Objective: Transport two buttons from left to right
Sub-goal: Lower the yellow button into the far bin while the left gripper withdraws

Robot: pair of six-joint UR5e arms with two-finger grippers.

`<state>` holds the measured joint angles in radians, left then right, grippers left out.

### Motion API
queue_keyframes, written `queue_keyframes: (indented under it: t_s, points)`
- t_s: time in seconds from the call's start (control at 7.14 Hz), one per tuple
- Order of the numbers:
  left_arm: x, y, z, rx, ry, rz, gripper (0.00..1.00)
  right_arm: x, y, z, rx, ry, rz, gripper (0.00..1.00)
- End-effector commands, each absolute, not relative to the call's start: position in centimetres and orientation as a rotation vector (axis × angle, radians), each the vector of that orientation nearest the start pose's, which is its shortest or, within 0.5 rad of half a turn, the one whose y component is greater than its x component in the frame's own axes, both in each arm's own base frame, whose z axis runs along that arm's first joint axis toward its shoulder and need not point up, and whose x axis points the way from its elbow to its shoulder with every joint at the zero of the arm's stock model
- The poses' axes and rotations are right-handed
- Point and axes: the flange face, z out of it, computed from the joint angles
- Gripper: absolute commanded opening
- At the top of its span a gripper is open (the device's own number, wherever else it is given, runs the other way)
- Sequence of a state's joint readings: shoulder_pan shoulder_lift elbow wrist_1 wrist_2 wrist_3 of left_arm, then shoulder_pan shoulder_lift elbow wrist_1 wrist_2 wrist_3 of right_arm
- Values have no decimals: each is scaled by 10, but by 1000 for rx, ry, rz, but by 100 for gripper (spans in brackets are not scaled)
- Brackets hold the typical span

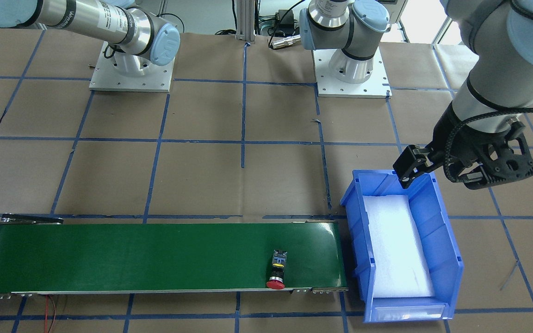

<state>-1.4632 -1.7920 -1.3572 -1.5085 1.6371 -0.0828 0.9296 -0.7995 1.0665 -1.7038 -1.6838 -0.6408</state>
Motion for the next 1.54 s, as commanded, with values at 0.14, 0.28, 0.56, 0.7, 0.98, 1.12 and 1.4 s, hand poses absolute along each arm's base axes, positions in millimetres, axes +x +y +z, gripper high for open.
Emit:
queue_keyframes:
  t_s: [0.14,0.28,0.56,0.7,0.98,1.12,1.4]
  points:
    - [-72,-589,505,-250,3068,-157,100,-355,-681,240,-6,3128,297,14]
    - [-71,-595,494,-247,3070,-126,100,-353,-679,238,-7,3123,306,15]
    - [-68,-603,478,-251,3090,-103,100,-352,-678,236,-13,3115,302,31]
    - [-64,-603,477,-232,3082,-97,100,-352,-678,236,-16,3113,304,40]
    - [-63,-603,475,-227,3080,-82,100,-353,-678,237,-18,3113,300,61]
    - [-63,-603,474,-227,3080,-82,100,-353,-677,236,-18,3108,304,62]
    - [-63,-604,473,-227,3080,-80,100,-355,-676,249,-26,3115,288,64]
